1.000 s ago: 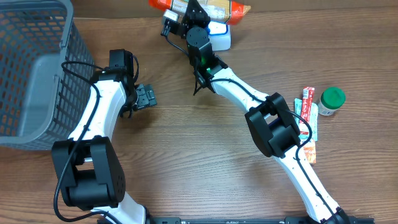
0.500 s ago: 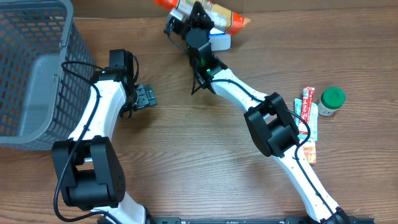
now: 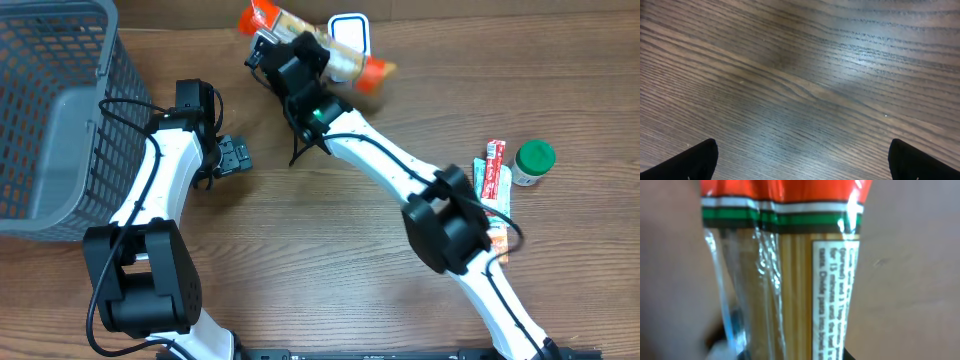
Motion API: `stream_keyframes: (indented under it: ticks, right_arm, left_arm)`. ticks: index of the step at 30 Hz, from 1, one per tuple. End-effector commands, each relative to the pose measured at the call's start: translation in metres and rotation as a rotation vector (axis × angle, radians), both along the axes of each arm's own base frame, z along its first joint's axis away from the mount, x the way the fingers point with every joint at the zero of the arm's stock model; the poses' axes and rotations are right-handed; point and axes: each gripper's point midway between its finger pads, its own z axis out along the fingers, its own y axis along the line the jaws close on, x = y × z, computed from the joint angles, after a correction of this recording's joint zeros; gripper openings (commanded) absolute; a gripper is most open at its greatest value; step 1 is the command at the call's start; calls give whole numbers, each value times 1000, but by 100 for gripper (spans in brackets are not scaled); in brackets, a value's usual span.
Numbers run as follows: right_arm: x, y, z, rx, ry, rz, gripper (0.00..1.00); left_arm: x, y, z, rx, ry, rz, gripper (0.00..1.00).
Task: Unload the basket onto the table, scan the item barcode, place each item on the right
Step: 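Carry the pasta package right and lower it beside the other items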
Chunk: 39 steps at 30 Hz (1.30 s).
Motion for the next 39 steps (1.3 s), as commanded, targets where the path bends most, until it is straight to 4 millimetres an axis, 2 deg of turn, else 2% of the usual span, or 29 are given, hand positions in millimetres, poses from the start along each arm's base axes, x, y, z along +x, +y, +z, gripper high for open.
stream_keyframes:
  ticks: [1,4,7,10,13,15,18,21,24,28,36,38,39]
  right_arm:
    - [-29,-55,145,411,-111,-170,3]
    - [-57,-87,111,495,103,-291,3]
    - [-88,-114,58,578,393,-427,3]
    - [-124,-131,9,658,720,-533,4]
    - [-152,-144,-25,710,973,-595,4]
    - [-160,-154,-48,725,1054,-639,4]
    - [-166,-178,-81,694,1087,-719,4]
    - [-177,-201,-102,634,1102,-800,4]
    - [-184,-212,-112,590,1101,-837,4]
    - [-183,-227,-115,551,1035,-918,4]
    - [-188,-233,-119,522,1037,-935,4]
    - [-188,-233,-119,519,1035,-936,9]
    - [-188,-233,-119,518,1035,-936,24]
  left_arm:
    - [0,1,1,0,-5,0,100]
    - [0,1,1,0,-4,0,100]
    - [0,1,1,0,-5,0,100]
    - [0,1,1,0,-5,0,100]
    - [0,1,1,0,-5,0,100]
    - [0,1,1,0,-5,0,100]
    - [0,1,1,0,-5,0,100]
    - [0,1,1,0,-4,0,100]
    - [0,1,1,0,-5,0,100]
    - [0,1,1,0,-4,0,100]
    - [0,1,1,0,-5,0,100]
    - [0,1,1,0,-5,0,100]
    - [0,1,1,0,-5,0,100]
